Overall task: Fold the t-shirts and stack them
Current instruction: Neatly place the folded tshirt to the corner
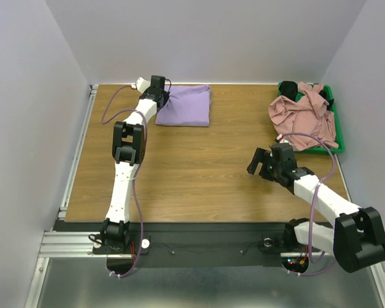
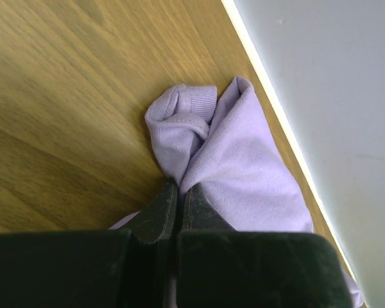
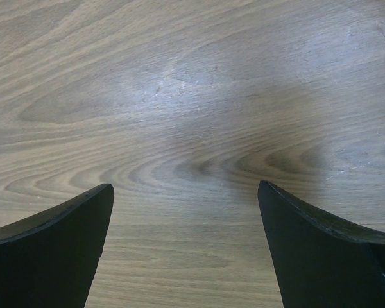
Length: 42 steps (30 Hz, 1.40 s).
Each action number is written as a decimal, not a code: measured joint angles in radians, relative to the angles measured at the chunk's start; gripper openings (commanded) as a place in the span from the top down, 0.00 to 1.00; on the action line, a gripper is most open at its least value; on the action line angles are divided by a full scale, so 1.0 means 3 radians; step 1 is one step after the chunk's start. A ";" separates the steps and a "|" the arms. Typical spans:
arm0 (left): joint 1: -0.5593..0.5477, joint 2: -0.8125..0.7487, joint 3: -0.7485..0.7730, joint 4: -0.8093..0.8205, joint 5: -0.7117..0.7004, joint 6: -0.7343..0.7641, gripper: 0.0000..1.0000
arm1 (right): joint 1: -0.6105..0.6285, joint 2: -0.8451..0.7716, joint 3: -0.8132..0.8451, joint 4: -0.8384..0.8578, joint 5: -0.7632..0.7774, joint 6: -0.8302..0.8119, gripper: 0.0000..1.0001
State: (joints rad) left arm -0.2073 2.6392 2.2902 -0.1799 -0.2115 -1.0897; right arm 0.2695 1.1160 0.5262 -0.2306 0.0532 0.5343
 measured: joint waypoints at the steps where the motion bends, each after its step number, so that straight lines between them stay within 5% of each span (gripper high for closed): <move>1: 0.0000 0.0000 0.0000 0.0014 -0.0013 -0.0005 1.00 | 0.0000 0.0014 0.0000 -0.0001 0.0000 0.0000 0.00; 5: 0.0000 0.0000 0.0000 0.0045 -0.0045 0.0001 0.98 | 0.0000 0.0052 0.0001 -0.0001 0.0000 0.0000 0.00; 7: 0.0000 0.0000 0.0000 0.0070 -0.0039 0.0029 0.72 | 0.0000 0.0061 0.0001 -0.0003 -0.0001 0.0000 0.00; 8: 0.0000 0.0000 0.0000 0.0081 -0.0034 0.0061 0.32 | 0.0000 0.0061 0.0001 0.0000 -0.0003 0.0000 0.00; 10: 0.0000 0.0000 0.0000 0.0111 -0.0037 0.0095 0.11 | 0.0000 0.0060 0.0001 -0.0001 -0.0005 0.0000 0.00; 21: 0.0015 -0.0482 -0.0139 0.0107 0.0028 0.0543 0.01 | 0.0000 -0.0211 0.0001 -0.0003 -0.0084 0.0004 0.00; 27: 0.0022 -0.1378 -0.0595 -0.0071 0.0083 0.0979 0.01 | 0.0000 -0.0500 0.0001 -0.0046 -0.0083 0.0036 0.00; 36: -0.0312 -0.4035 -0.3292 0.0248 0.0066 0.1409 0.01 | 0.0000 -0.1376 -0.0079 -0.0196 -0.0117 0.0212 0.00; 42: -0.0774 -0.5282 -0.5077 0.0323 0.0136 0.1319 0.01 | 0.0000 -0.2028 -0.0357 -0.0350 -0.0053 0.0367 0.00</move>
State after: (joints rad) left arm -0.4397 1.0546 0.7670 -0.0830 -0.1707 -0.6941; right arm 0.2695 0.5076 0.4191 -0.3355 0.0372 0.6445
